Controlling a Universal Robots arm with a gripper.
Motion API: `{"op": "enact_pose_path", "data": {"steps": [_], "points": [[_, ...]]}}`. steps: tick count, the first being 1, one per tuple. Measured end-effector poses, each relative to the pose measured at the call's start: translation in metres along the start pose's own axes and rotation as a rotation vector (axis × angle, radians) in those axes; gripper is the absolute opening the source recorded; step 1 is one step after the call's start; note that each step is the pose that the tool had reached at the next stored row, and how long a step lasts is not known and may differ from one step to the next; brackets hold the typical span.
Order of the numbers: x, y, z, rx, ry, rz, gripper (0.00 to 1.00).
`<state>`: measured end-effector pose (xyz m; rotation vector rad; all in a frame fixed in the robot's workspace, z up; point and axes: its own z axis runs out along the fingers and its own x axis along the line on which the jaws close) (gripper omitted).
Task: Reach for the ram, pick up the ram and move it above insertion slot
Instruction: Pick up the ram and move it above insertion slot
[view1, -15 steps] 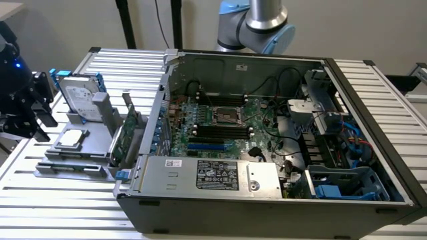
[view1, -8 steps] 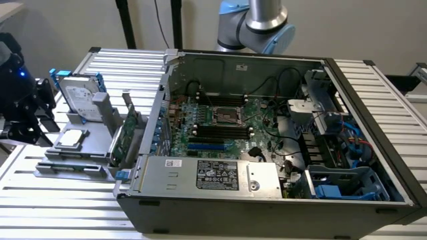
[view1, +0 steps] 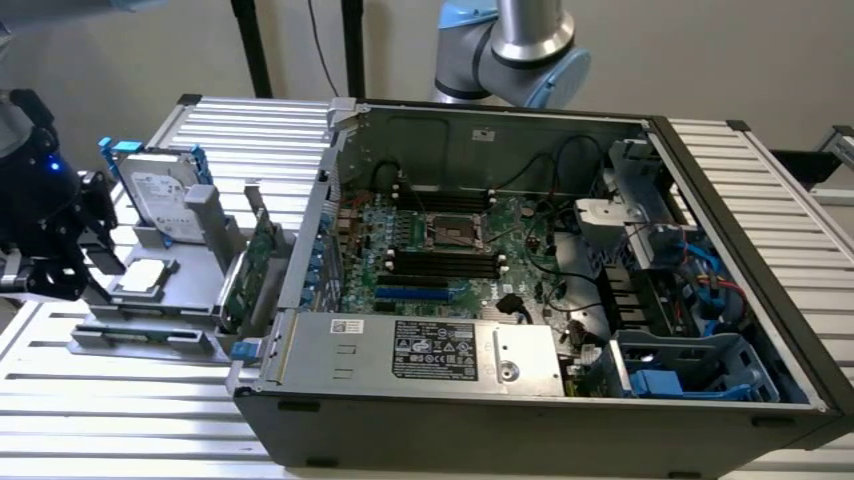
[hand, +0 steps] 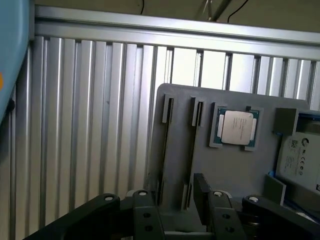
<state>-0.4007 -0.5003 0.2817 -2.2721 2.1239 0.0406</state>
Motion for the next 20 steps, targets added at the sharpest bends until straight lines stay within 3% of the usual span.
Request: {"op": "enact_pose_path", "data": {"steps": [20], "points": [[0.004, -0.0004, 0.0361, 0.0002, 0.0001, 0.007, 0.42]]}}
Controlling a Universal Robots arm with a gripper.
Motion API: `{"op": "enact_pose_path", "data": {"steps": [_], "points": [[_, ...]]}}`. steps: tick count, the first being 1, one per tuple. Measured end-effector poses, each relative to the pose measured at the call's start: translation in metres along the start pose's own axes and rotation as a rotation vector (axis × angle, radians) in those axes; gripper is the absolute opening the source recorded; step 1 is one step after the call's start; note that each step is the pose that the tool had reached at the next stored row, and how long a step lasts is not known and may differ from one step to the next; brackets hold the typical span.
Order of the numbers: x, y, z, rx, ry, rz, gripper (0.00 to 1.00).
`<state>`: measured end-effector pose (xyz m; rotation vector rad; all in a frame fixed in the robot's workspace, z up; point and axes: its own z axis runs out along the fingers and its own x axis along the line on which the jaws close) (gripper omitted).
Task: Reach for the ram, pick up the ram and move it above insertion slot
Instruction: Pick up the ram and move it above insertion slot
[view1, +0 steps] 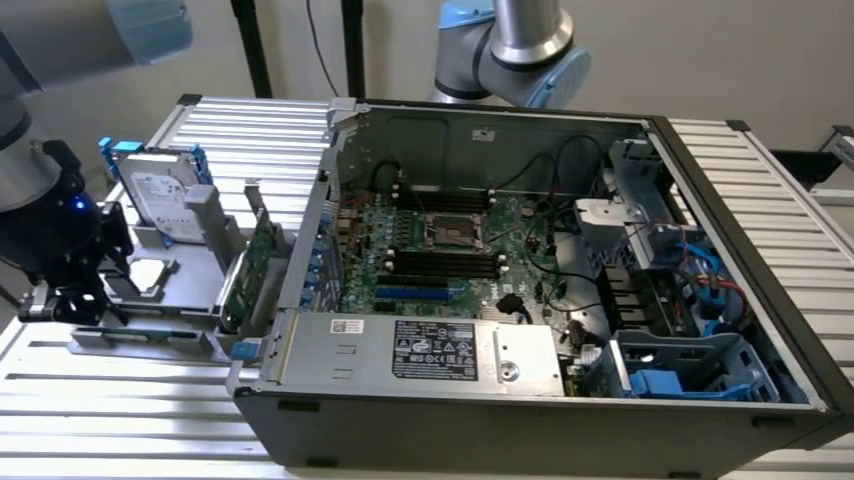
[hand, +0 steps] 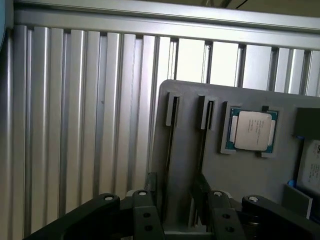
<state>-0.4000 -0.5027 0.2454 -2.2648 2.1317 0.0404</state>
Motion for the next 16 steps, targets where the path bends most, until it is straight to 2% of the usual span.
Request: {"op": "enact_pose_path", "data": {"steps": [16], "points": [[0.002, -0.0023, 0.0291, 0.0002, 0.0, 0.005, 0.42]]}}
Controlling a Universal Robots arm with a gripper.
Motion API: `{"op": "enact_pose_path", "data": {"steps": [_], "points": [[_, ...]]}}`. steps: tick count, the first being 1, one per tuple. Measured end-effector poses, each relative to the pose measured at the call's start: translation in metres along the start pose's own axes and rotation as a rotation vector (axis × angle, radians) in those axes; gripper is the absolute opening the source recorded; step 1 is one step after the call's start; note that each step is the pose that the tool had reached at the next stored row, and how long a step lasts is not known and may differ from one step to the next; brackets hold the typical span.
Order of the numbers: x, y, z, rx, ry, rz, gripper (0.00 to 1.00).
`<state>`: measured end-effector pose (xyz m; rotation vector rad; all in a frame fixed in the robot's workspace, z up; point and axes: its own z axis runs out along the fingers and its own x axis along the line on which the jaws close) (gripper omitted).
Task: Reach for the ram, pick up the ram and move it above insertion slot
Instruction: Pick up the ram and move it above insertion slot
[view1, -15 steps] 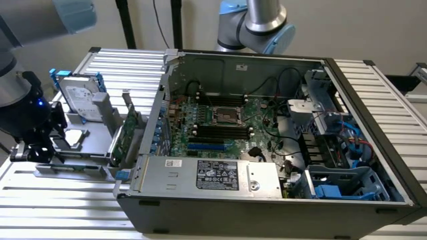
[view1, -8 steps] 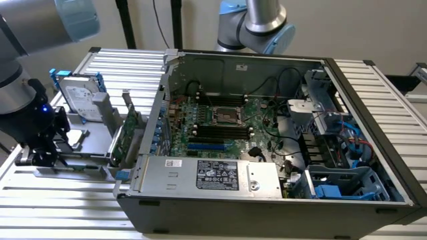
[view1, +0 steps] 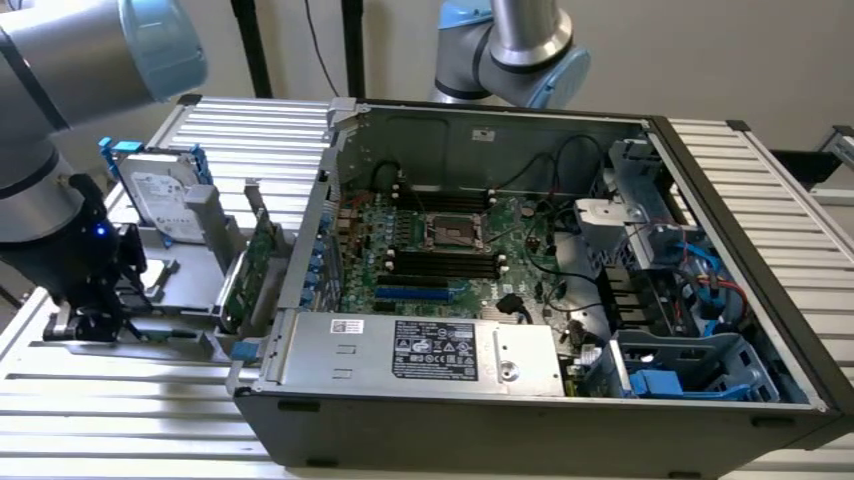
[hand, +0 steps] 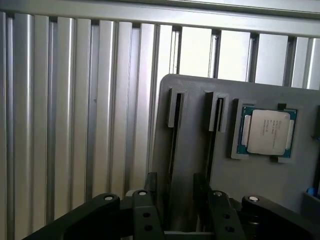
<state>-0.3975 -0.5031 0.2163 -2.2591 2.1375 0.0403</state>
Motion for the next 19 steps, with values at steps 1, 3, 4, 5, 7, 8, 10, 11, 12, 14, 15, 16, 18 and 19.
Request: {"op": "enact_pose_path", "data": {"steps": [1, 3, 4, 5, 7, 8, 10, 11, 12, 14, 15, 16, 18, 19], "points": [[0.0, -0.0004, 0.0019, -0.0001, 0.0001, 0.0, 0.42], [0.0, -0.0007, 0.0056, -0.0004, 0.0, 0.0, 0.42], [0.0, -0.0008, 0.0072, -0.001, 0.0, 0.0, 0.42], [0.0, -0.001, 0.0087, -0.0016, -0.0001, 0.0, 0.42], [0.001, -0.0014, 0.0112, -0.0031, -0.0001, 0.0, 0.42], [0.001, -0.0018, 0.0123, -0.0038, -0.0002, 0.0, 0.42], [0.001, -0.0028, 0.0134, -0.0058, -0.0003, 0.0, 0.42], [0.001, -0.0034, 0.0139, -0.0072, -0.0004, 0.001, 0.42], [0.001, -0.0038, 0.0143, -0.0085, -0.0004, 0.001, 0.42], [0.001, -0.0044, 0.0156, -0.0102, -0.0006, 0.001, 0.42], [0.001, -0.0047, 0.0161, -0.0111, -0.0006, 0.001, 0.4], [0.001, -0.0051, 0.0166, -0.012, -0.0006, 0.001, 0.34], [0.001, -0.0056, 0.0172, -0.0143, -0.0007, 0.001, 0.27], [0.001, -0.006, 0.0174, -0.0156, -0.0007, 0.001, 0.22]]}}
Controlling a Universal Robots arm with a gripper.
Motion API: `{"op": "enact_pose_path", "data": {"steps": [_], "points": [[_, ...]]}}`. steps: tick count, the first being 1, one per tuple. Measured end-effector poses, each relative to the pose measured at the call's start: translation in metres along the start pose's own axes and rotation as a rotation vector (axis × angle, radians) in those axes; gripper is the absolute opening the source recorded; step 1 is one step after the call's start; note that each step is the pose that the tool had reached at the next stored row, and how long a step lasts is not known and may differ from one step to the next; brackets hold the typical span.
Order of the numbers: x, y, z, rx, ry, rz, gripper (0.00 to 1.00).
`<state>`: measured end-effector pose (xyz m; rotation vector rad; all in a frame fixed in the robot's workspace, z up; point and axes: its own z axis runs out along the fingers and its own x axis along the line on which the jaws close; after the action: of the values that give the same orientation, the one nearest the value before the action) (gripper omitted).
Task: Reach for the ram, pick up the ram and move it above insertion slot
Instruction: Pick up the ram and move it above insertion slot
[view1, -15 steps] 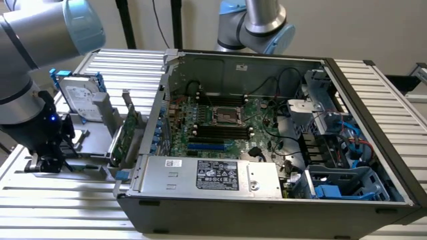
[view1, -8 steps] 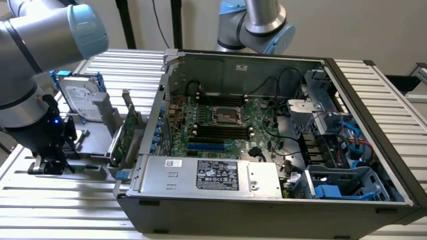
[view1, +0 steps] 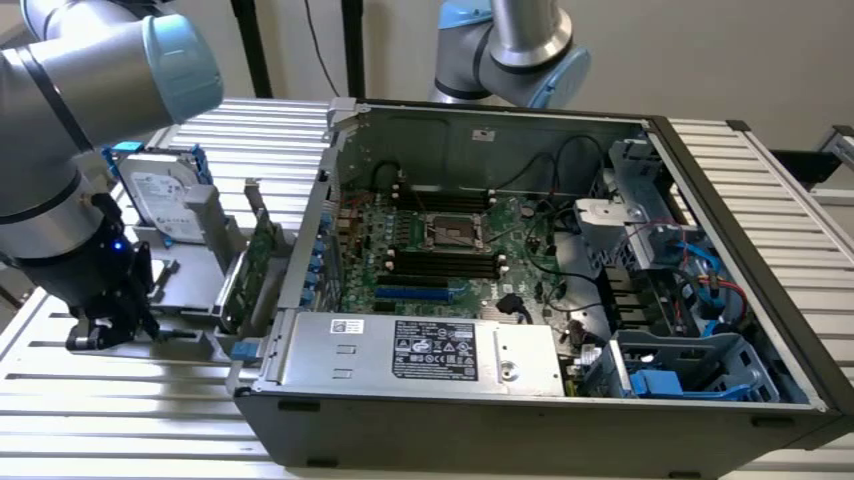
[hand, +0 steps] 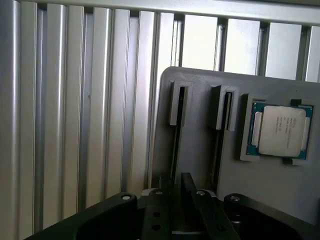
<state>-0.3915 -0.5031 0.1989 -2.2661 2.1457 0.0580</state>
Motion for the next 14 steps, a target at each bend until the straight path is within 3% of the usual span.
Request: {"op": "enact_pose_path", "data": {"steps": [2, 5, 14], "points": [[0.0, -0.0006, 0.0001, -0.0033, -0.0005, 0.0, 0.13], [0.0, -0.0009, 0.0, -0.0066, -0.0005, 0.001, 0.13], [-0.0001, -0.001, -0.0016, -0.007, -0.0006, 0.001, 0.13]]}}
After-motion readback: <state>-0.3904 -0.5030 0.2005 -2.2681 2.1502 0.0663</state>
